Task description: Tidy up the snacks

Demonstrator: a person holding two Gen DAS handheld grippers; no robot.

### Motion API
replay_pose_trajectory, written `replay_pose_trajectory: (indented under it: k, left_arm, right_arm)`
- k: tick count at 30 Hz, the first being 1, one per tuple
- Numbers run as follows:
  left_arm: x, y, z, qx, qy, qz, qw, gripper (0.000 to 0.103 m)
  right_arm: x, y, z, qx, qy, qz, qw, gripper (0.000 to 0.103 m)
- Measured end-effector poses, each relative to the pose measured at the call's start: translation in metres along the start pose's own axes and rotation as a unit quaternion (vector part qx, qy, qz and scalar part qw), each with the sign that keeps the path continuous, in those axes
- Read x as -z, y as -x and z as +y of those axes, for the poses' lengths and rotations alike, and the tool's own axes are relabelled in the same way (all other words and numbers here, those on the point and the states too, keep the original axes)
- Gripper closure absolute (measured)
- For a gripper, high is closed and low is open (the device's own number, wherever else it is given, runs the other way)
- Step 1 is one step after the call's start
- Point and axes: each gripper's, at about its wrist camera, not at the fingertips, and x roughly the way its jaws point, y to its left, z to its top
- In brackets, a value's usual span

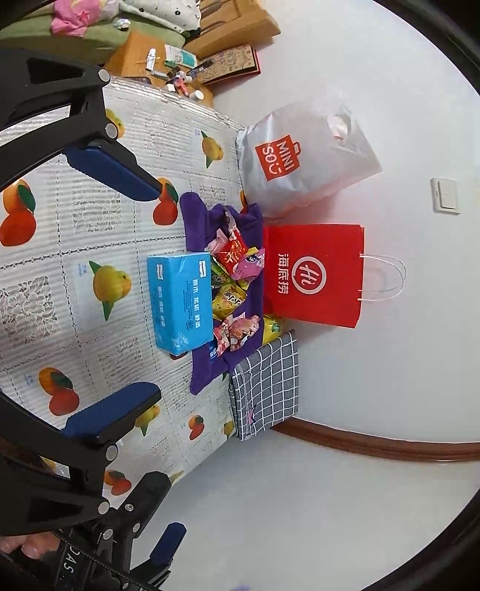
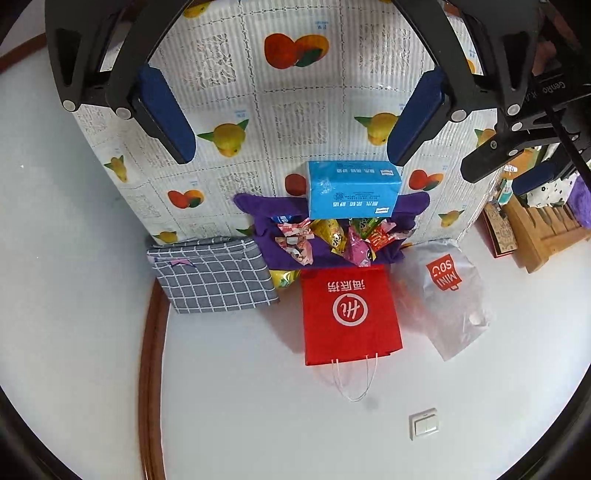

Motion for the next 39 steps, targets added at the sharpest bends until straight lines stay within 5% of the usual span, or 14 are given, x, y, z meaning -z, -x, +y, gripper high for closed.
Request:
replay_pose_trajectory:
  k: [39]
  left_arm:
    - [0.0057,0.0117,-0.0039,-0.005,0.0,-0.007,1.0,0.004]
  right_arm:
    - [0.0052,0.0119,-0.0021,0.002,-0.01,-0.012,1.0,0.001]
